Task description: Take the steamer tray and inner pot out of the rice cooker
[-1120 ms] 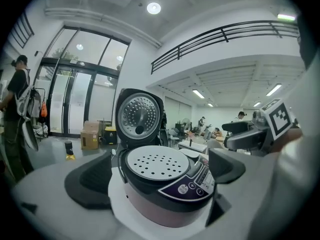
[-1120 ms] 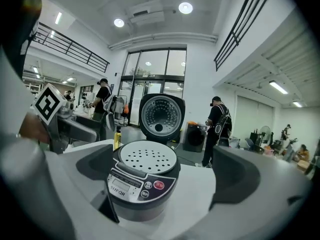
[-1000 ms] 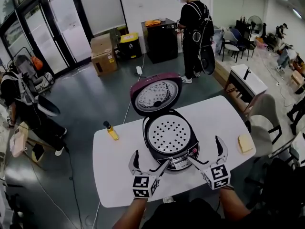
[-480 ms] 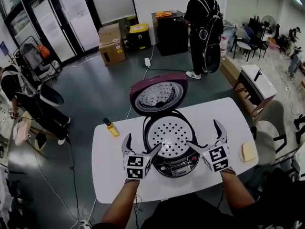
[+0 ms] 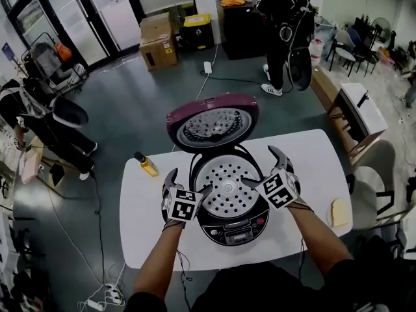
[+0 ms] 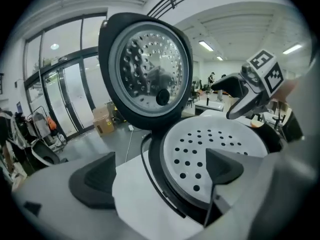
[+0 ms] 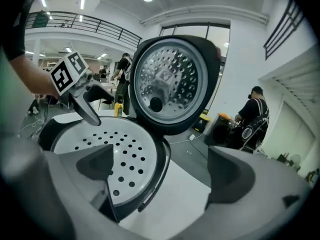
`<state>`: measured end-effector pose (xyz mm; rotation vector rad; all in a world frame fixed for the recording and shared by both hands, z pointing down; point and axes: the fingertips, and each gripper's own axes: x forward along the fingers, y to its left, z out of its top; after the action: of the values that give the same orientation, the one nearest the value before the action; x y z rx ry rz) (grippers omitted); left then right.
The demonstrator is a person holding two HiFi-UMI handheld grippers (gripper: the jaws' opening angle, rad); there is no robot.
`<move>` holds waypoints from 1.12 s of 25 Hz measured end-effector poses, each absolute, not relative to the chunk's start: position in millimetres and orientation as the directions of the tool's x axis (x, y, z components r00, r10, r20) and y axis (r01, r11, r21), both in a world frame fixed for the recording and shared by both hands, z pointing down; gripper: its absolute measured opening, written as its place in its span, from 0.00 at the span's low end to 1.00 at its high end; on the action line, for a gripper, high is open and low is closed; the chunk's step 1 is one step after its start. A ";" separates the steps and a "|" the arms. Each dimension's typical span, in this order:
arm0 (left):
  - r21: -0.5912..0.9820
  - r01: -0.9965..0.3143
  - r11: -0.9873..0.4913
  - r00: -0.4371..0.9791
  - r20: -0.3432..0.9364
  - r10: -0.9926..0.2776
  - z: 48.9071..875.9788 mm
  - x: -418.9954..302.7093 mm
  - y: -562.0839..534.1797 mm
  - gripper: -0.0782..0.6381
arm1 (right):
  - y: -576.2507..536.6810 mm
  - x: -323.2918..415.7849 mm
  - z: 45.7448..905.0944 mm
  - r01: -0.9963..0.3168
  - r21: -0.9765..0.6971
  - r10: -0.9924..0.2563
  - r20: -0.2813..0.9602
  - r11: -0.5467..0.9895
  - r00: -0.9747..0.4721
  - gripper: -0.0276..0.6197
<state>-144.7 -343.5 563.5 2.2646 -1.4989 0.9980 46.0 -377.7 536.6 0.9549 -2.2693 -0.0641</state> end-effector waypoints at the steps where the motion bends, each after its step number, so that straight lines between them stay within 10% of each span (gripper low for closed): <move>1: -0.177 -0.872 -0.456 0.230 0.675 -0.701 567.5 -144.2 -345.9 0.88 | -380.0 40.7 544.1 -0.593 0.294 -0.633 0.581 0.749 -0.511 0.95; 6: -0.210 -0.849 -0.486 0.200 0.723 -0.662 585.8 -142.4 -351.2 0.83 | -387.3 25.8 575.0 -0.506 0.347 -0.595 0.634 0.789 -0.494 0.93; 18: -0.275 -0.818 -0.506 0.159 0.737 -0.657 604.9 -139.6 -356.4 0.57 | -389.3 16.6 609.5 -0.410 0.379 -0.546 0.705 0.830 -0.453 0.43; 28: -0.355 -0.783 -0.511 0.113 0.727 -0.677 601.6 -136.8 -362.7 0.38 | -397.9 18.3 608.9 -0.403 0.416 -0.572 0.691 0.815 -0.443 0.21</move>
<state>-136.8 -362.7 601.6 2.2526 -1.4865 1.3640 18.3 -397.9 608.9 0.7167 -2.0941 -0.2368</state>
